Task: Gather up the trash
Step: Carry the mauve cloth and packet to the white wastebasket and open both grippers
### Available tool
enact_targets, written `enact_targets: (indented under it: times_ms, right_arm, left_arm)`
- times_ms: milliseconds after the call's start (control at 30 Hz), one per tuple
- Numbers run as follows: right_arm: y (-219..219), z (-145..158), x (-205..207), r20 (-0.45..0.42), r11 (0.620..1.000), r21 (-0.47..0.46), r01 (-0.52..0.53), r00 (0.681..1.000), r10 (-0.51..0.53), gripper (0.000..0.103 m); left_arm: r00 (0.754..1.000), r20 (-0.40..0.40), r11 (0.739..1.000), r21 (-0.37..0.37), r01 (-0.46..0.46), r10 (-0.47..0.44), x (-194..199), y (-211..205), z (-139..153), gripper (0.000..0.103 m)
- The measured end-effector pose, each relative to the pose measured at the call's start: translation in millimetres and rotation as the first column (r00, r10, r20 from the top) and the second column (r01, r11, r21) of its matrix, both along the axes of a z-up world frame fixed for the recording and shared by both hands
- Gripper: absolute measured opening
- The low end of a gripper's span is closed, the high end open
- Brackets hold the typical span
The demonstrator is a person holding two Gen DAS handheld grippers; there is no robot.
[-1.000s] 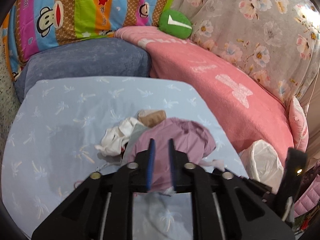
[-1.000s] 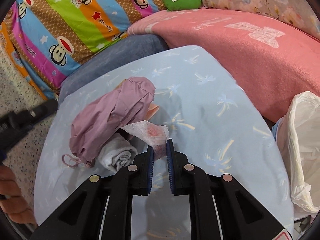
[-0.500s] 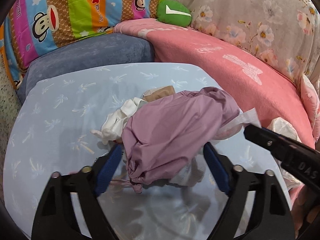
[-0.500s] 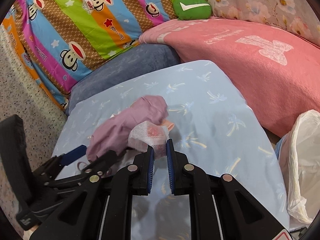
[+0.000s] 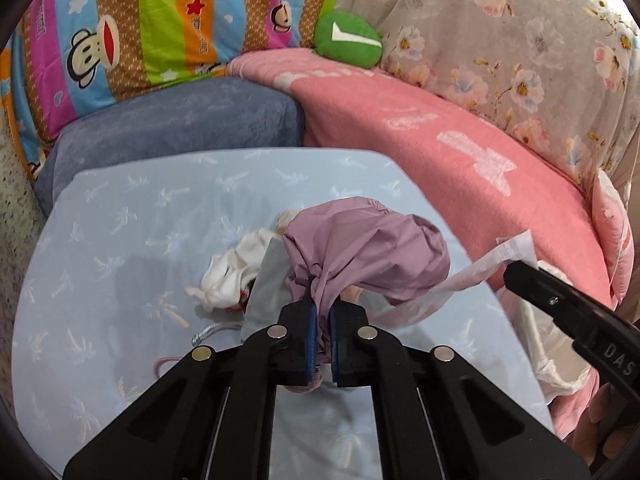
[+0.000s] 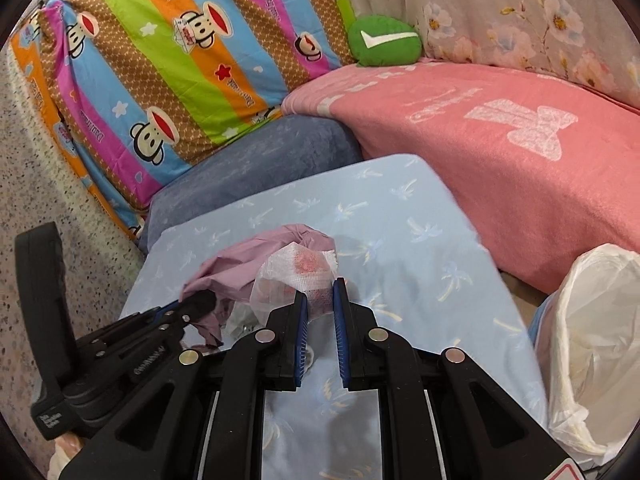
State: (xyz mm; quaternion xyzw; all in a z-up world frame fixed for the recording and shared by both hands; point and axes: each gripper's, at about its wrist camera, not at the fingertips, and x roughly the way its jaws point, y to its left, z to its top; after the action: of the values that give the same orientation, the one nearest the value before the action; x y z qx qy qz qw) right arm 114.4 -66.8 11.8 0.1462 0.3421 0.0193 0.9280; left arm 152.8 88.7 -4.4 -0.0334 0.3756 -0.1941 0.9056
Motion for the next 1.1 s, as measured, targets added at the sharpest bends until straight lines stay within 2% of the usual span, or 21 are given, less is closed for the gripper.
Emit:
enact_targets:
  times_ms: [233,400,767,1100]
  right_arm:
    - [-31.5,39.0,-27.6,0.080,0.999,-0.003,0.055,0.995,-0.054,0.012]
    - [-62.6,60.2,-50.4,0.124,0.994,-0.003,0.111,0.986,-0.109,0.012]
    - [-147.2,89.0,-112.3,0.179,0.965,0.005,0.263,0.949,-0.260,0.012]
    - [-207.4,82.8,-156.2,0.174,0.929,0.020,0.370,0.914,-0.367,0.012]
  left_arm:
    - [0.996,0.089,0.999,-0.034,0.033,-0.030,-13.3,-22.1,50.3,0.005]
    - [0.989,0.134,0.996,-0.048,0.072,-0.065,-26.0,-48.7,72.2,0.005]
    - [0.969,0.165,0.979,-0.052,0.197,-0.186,-56.4,-118.0,87.8,0.005]
    - [0.939,0.141,0.948,-0.013,0.318,-0.313,-78.2,-185.3,81.2,0.005]
